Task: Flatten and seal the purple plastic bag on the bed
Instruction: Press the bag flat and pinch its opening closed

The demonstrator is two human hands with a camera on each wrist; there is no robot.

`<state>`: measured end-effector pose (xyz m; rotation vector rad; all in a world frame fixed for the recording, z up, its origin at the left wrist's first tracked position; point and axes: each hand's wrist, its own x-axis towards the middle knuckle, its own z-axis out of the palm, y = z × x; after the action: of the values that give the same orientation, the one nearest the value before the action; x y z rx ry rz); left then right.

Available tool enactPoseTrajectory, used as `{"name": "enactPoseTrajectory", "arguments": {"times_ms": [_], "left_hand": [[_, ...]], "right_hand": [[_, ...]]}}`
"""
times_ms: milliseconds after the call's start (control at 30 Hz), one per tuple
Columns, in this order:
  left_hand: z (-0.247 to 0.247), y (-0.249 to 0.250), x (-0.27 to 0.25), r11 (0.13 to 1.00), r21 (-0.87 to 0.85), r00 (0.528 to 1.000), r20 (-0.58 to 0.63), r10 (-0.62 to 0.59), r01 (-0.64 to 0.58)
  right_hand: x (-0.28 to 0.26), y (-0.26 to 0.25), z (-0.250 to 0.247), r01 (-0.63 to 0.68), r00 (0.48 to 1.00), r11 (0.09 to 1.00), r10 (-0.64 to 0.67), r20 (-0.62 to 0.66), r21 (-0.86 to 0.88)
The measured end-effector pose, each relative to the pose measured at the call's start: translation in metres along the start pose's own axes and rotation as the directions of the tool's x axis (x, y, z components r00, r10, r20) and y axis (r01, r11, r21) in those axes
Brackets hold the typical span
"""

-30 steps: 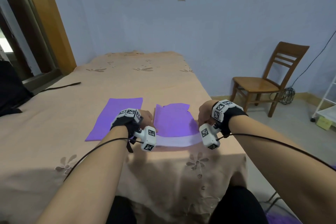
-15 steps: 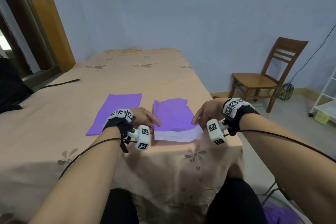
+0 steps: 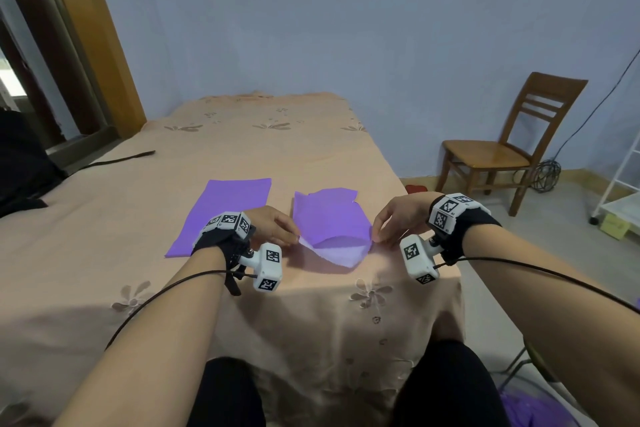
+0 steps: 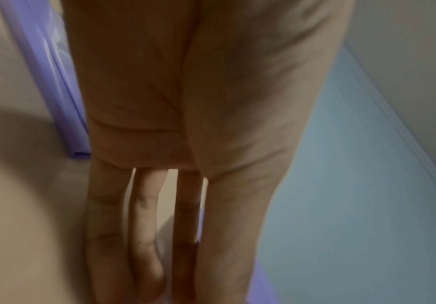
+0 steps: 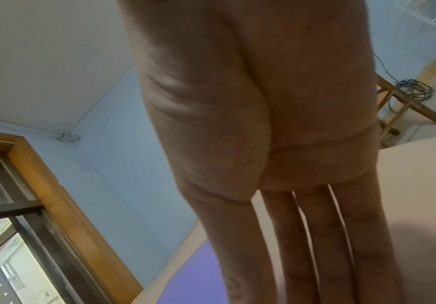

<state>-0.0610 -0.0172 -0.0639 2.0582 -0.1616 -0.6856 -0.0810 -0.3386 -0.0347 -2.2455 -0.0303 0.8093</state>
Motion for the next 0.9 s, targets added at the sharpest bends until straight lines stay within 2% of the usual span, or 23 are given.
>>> {"name": "enactPoseTrajectory", "arguments": {"times_ms": [100,300,500,633,800,900], "left_hand": [[-0.001,-0.012,0.004,0.999,-0.030,1.000,-0.024,0.015,-0.015],[0.001,-0.009,0.001,0.997,0.079,1.000,-0.026,-0.012,0.014],[0.004,0.014,-0.015,0.998,0.051,1.000,0.017,-0.023,0.022],[0.007,0.017,-0.014,0.996,-0.080,0.999,0.009,-0.037,0.037],[0.006,0.011,-0.016,0.994,-0.104,0.999,0.006,-0.039,0.040],[0.005,0.009,-0.019,0.996,-0.076,0.999,0.011,-0.037,0.038]], "right_hand": [[-0.001,0.005,-0.001,0.018,1.000,1.000,-0.018,-0.013,0.015],[0.000,0.008,0.001,0.019,1.000,0.999,-0.018,-0.007,0.032],[-0.003,-0.001,0.003,0.044,0.999,0.999,-0.044,0.020,0.016],[-0.003,-0.002,0.002,0.056,0.998,0.997,-0.057,0.004,0.051],[-0.008,-0.002,0.001,0.083,0.996,0.994,-0.085,0.035,0.069],[-0.009,-0.003,0.002,0.069,0.998,0.993,-0.069,0.001,0.092]]}}
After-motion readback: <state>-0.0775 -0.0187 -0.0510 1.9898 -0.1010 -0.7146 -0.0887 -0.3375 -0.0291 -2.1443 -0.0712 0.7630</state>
